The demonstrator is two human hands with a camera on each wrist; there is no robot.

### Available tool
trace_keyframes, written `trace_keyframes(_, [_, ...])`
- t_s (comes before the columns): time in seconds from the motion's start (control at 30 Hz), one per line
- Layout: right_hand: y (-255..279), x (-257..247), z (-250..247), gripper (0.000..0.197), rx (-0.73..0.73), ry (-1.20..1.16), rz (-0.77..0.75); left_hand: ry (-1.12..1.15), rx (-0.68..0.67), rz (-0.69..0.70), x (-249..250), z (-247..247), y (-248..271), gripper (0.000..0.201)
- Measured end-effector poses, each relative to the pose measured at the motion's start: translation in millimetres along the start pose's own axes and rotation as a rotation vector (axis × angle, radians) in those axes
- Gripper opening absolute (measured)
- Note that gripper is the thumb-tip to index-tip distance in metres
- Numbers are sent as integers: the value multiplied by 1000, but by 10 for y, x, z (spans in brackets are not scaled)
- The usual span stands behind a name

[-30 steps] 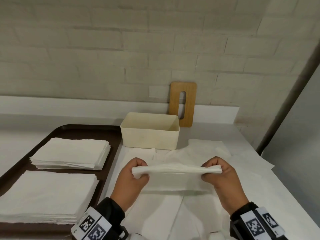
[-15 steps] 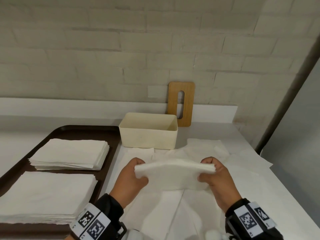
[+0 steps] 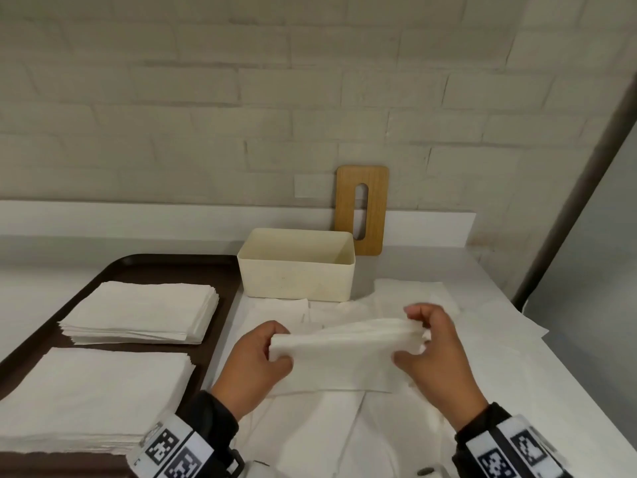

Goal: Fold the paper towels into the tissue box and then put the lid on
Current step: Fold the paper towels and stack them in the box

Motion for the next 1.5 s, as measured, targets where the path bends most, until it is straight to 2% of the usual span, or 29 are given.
trace_keyframes(0.07, [30, -323, -30, 69, -79, 203, -277, 43, -41, 90, 159, -59, -42, 27])
trace_keyframes(0.13, [13, -593, 14, 66, -232, 325, -391, 144, -72, 206, 388, -102, -89, 20])
trace_keyframes(0.2, [-54, -762, 89, 42, -298, 312, -416, 213, -11, 325, 610, -138, -125, 23])
trace_keyframes(0.23, [-92, -834, 106, 26, -311, 224, -393, 276, 48, 365, 691, -156, -141, 25])
trace_keyframes(0.3, [-162, -914, 136, 15, -272, 2, -313, 437, 168, 406, 770, -194, -171, 32])
trace_keyframes(0.37, [-195, -945, 162, 22, -205, -224, -263, 524, 232, 367, 738, -190, -205, 44])
trace_keyframes(0.47, [-156, -827, 258, 32, -175, -510, -149, 541, 180, 200, 504, -79, -226, 48])
trace_keyframes(0.63, [-13, -431, 473, 40, -186, -561, 7, 380, 67, -18, 165, 124, -144, 35])
trace_keyframes(0.7, [-12, -353, 512, 31, -185, -604, 48, 380, 32, -19, 129, 172, -115, 38])
trace_keyframes(0.8, [-85, -401, 474, 25, -132, -672, 28, 277, -23, 1, 130, 196, -83, 48])
trace_keyframes(0.87, [-169, -466, 381, 35, -90, -799, 38, 175, -101, -26, 106, 181, -72, 44])
trace_keyframes(0.93, [-257, -507, 240, 30, -67, -844, 21, 104, -136, -46, 63, 130, -62, 37])
trace_keyframes(1.03, [-337, -490, -9, 34, -39, -708, -44, 109, 1, -50, 5, -25, -90, 22])
trace_keyframes(1.1, [-330, -437, -130, 37, -70, -592, -66, 214, 141, -51, -21, -129, -132, 21])
trace_keyframes(1.17, [-303, -331, -178, 39, -126, -456, -42, 318, 217, -49, -45, -187, -167, 25])
trace_keyframes(1.27, [-227, -112, -98, 39, -212, -248, 56, 363, 169, -96, -128, -171, -204, 25])
trace_keyframes(1.4, [-151, 152, 69, 23, -292, -62, 188, 120, -37, -165, -319, -38, -227, 25])
trace_keyframes(1.5, [-207, 198, 72, 16, -267, -26, 253, 7, -29, -183, -383, -33, -277, 18])
Point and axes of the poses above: each hand's wrist, its own y-axis away from the middle knuckle, its own z-axis out of the palm, x = y × z, the point moved 1 cm from there along -y, towards the middle knuckle
